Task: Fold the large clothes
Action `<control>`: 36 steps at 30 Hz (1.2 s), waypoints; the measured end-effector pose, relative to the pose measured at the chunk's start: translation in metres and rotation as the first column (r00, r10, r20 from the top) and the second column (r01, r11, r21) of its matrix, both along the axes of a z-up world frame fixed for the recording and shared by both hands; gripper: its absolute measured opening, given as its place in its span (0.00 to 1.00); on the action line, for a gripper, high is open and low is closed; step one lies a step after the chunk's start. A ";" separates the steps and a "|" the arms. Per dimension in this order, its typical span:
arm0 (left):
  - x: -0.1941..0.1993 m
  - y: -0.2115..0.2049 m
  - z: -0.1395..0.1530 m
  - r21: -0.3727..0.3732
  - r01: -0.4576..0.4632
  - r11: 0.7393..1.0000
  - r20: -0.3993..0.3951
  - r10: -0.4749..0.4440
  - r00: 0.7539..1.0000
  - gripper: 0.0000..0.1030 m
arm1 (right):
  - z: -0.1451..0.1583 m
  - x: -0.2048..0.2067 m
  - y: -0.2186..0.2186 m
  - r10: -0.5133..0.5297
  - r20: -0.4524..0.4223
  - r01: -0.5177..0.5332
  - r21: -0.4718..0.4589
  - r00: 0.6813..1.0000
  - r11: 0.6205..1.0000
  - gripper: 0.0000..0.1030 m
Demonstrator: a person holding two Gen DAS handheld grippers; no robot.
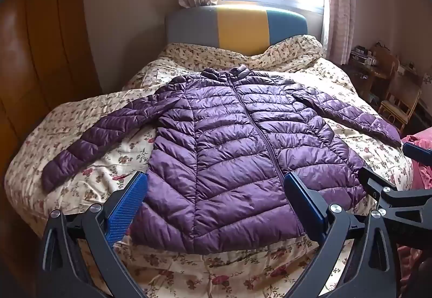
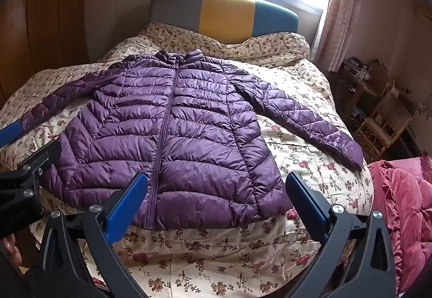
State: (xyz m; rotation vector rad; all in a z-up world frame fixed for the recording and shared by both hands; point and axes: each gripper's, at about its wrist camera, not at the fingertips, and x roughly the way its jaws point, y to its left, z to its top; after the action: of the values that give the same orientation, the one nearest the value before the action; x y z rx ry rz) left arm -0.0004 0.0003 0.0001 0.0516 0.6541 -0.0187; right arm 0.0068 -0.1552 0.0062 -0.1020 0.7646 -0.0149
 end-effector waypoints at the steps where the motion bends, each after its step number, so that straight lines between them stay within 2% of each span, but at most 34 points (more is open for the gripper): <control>1: 0.000 0.000 0.000 0.000 -0.001 1.000 0.000 0.001 1.000 0.97 | 0.000 0.000 0.001 0.002 -0.003 -0.002 -0.004 1.000 1.000 0.98; 19: 0.001 0.003 -0.013 -0.019 -0.011 1.000 -0.022 0.011 1.000 0.97 | -0.012 0.007 0.002 0.001 -0.029 -0.001 -0.011 1.000 1.000 0.98; 36: 0.003 0.006 -0.013 -0.022 -0.015 1.000 -0.029 0.014 0.999 0.97 | -0.018 0.009 0.000 -0.004 -0.039 0.003 -0.015 0.999 1.000 0.98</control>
State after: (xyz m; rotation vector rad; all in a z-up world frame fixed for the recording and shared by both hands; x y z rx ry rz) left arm 0.0029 0.0068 -0.0130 0.0252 0.6831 -0.0128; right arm 0.0157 -0.1552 -0.0114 -0.1156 0.8038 -0.0223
